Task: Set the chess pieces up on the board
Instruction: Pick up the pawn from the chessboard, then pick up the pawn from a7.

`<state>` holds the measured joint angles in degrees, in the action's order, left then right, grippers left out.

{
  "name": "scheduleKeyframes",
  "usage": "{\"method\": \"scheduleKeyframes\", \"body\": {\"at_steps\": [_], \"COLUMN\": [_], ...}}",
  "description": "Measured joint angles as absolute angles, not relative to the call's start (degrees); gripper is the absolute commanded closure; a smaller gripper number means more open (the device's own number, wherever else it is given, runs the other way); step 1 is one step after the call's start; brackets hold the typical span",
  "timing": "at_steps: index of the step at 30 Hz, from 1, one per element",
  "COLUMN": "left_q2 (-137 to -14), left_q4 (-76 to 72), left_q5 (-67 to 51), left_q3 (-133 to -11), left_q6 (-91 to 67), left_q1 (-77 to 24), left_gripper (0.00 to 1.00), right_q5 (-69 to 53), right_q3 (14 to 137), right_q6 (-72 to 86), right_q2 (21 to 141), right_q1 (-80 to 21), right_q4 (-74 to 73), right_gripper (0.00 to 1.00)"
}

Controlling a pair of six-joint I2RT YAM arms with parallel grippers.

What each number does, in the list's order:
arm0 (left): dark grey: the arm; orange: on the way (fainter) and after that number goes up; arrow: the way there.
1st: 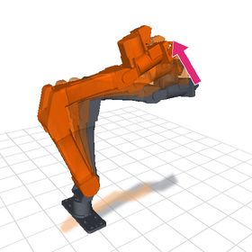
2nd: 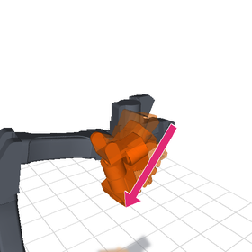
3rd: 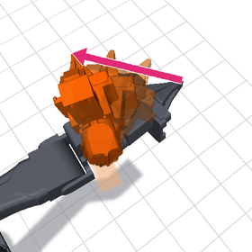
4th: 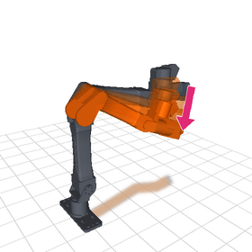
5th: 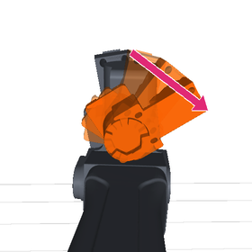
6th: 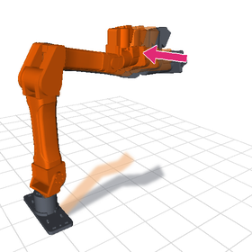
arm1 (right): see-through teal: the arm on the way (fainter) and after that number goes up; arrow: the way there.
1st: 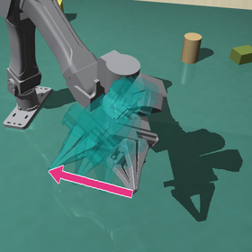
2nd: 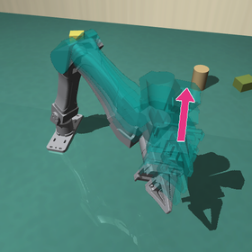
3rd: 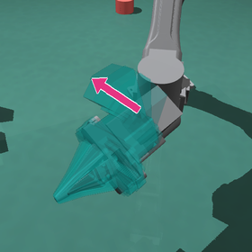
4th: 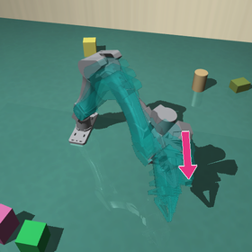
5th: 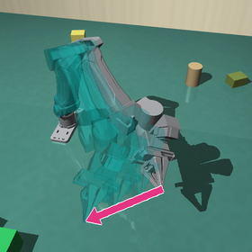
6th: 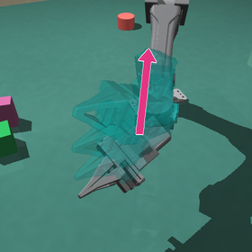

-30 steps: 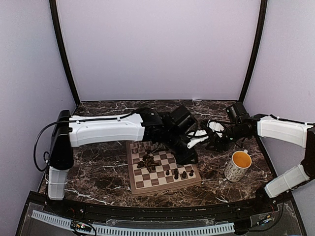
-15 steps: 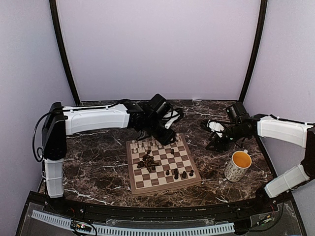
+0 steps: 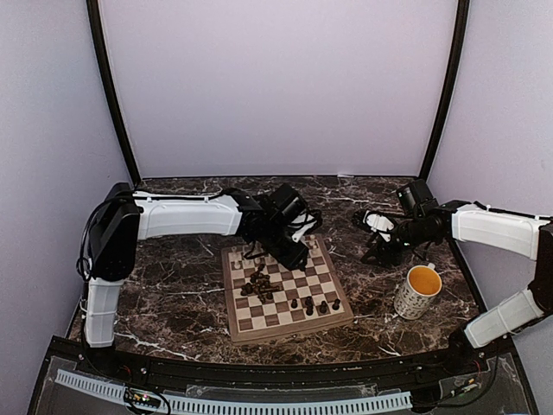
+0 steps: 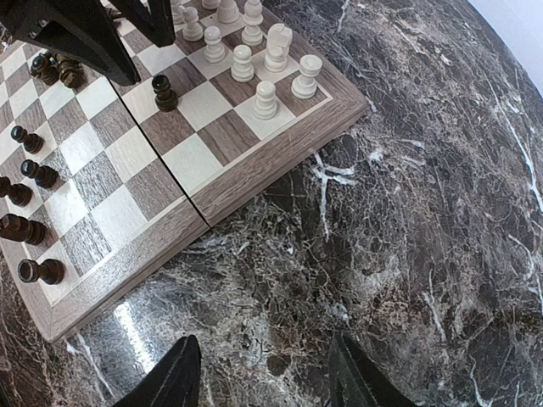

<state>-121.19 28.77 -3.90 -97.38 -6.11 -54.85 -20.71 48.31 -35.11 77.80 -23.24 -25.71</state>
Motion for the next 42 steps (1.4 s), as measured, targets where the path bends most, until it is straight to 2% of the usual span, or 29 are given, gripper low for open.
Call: {"method": "scheduleKeyframes", "body": {"at_steps": [6, 16, 23, 31, 42], "left_q2": [-124.07, -124.84, -124.9, -125.14, -125.58], "left_q4": [28.58, 27.88, 27.05, 26.76, 27.38], "left_q5": [-4.95, -5.48, -5.98, -10.22, -15.57], "left_q3": [-98.32, -98.74, -99.09, -100.68, -102.32], "left_q6": [-6.11, -6.07, -6.02, -4.43, 1.5], "left_q1": [-54.81, -54.78, -54.74, -55.42, -62.61], "left_gripper": [0.78, 0.81, 0.91, 0.93, 0.93], "right_q5": [-20.69, -20.58, -20.47, -20.23, -19.86], "right_q3": [48.31, 48.31, 48.31, 48.31, 48.31], "right_q6": [-35.11, -35.11, -35.11, -35.14, -35.11], "right_q2": [77.8, 77.8, 77.8, 77.82, 77.84], "right_q1": [-23.24, -23.24, -23.24, -23.24, -23.24], "right_q4": [-25.71, -25.69, -25.71, -25.71, -25.71], "right_gripper": [0.47, 0.47, 0.47, 0.47, 0.47]}}
